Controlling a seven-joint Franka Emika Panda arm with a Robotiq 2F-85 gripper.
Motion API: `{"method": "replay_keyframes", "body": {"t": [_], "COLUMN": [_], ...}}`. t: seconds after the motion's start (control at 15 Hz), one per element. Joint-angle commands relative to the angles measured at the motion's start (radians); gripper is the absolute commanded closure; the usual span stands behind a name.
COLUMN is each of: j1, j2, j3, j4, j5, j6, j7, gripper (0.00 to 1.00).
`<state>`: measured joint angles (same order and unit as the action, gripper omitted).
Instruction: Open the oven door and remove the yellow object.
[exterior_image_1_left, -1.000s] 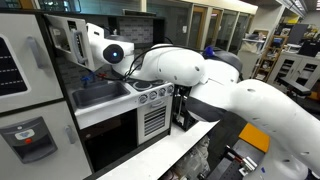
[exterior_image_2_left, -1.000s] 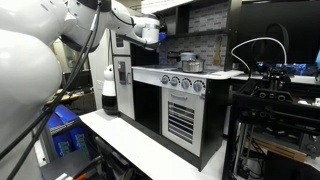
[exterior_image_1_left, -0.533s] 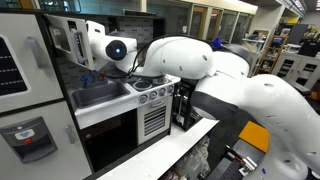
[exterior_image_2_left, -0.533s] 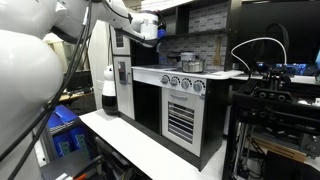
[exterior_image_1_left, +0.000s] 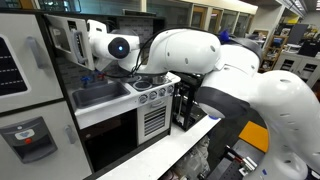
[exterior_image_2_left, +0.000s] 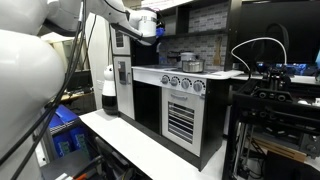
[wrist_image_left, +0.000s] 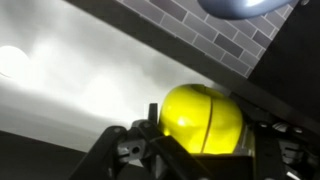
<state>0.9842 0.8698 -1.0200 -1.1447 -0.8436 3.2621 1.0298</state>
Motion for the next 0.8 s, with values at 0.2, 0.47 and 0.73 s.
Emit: {"method": "replay_keyframes", "body": {"t": [0.2, 0.47, 0.73], "j1": [0.053, 0.081, 0.106], "j2": [-0.089, -0.123, -0.155], "j3": [-0.007, -0.031, -0.042], "j4": [-0.126, -0.158, -0.176], "j5": [-0.09, -0.137, -0.172], "j6": [0.014, 0.003, -0.003], "j7": [-0.054, -0.081, -0.105], "gripper": [0.56, 0.56, 0.56]}}
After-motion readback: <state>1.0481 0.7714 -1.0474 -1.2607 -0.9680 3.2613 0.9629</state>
